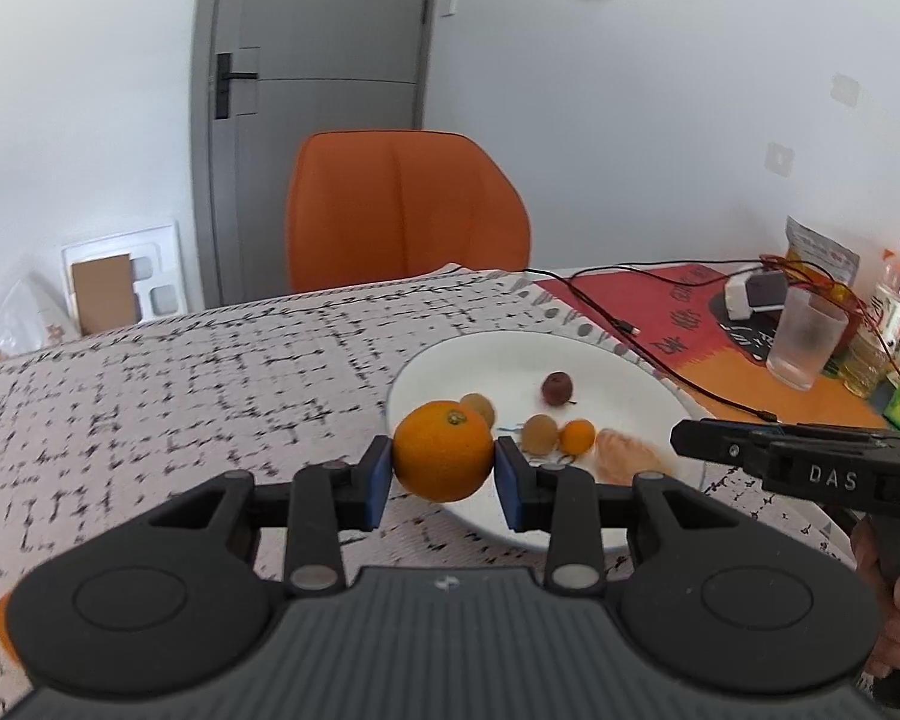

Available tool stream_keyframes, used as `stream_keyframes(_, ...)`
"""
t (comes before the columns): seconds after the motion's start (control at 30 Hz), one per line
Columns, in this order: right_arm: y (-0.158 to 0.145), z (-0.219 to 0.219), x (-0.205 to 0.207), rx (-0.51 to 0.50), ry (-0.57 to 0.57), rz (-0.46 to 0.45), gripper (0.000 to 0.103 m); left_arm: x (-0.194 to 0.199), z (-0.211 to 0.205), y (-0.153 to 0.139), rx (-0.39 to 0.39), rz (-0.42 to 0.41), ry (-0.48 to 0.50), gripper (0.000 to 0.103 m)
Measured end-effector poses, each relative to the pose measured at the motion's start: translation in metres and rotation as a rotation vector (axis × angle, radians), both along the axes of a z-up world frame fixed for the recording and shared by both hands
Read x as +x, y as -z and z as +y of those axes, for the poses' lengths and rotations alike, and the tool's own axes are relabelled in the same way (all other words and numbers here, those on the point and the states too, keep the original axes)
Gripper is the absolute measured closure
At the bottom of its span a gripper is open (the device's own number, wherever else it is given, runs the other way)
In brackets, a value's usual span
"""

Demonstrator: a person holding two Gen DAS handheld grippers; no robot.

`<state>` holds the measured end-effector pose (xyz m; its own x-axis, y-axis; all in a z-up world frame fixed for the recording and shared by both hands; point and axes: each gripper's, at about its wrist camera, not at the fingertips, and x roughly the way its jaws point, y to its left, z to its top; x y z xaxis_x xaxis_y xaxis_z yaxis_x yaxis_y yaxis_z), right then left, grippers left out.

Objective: Organize fruits
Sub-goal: 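Open both tools to release the orange and tan segment into the bowl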

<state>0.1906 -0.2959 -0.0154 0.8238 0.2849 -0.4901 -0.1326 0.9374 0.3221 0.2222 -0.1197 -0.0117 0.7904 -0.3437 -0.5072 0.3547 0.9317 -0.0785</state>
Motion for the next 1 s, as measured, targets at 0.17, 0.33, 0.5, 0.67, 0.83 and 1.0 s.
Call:
stream_keyframes(0.17,0.001,-0.004,-0.006,-0.005,0.008,0.0,0.074,0.004,-0.015,0.0,0.01,-0.003,0.03,0.068)
stream_keyframes(0.33,0.001,-0.006,-0.009,-0.002,0.008,0.004,0.067,0.004,-0.021,0.0,0.016,-0.013,0.016,0.064)
stream_keyframes(0.5,0.0,-0.005,-0.01,-0.001,0.004,-0.011,0.056,0.004,-0.012,0.0,0.029,0.011,-0.027,0.051)
stream_keyframes(0.67,0.001,-0.001,-0.011,-0.001,-0.005,-0.02,0.046,0.001,0.002,0.001,0.044,0.013,-0.077,0.039)
stream_keyframes(0.83,0.0,0.006,-0.011,0.002,-0.014,-0.02,0.032,-0.004,0.015,-0.002,0.062,0.012,-0.121,0.024)
stream_keyframes(1.0,-0.002,0.015,-0.013,-0.003,-0.027,-0.037,0.021,-0.012,0.026,-0.004,0.085,-0.009,-0.156,0.015)
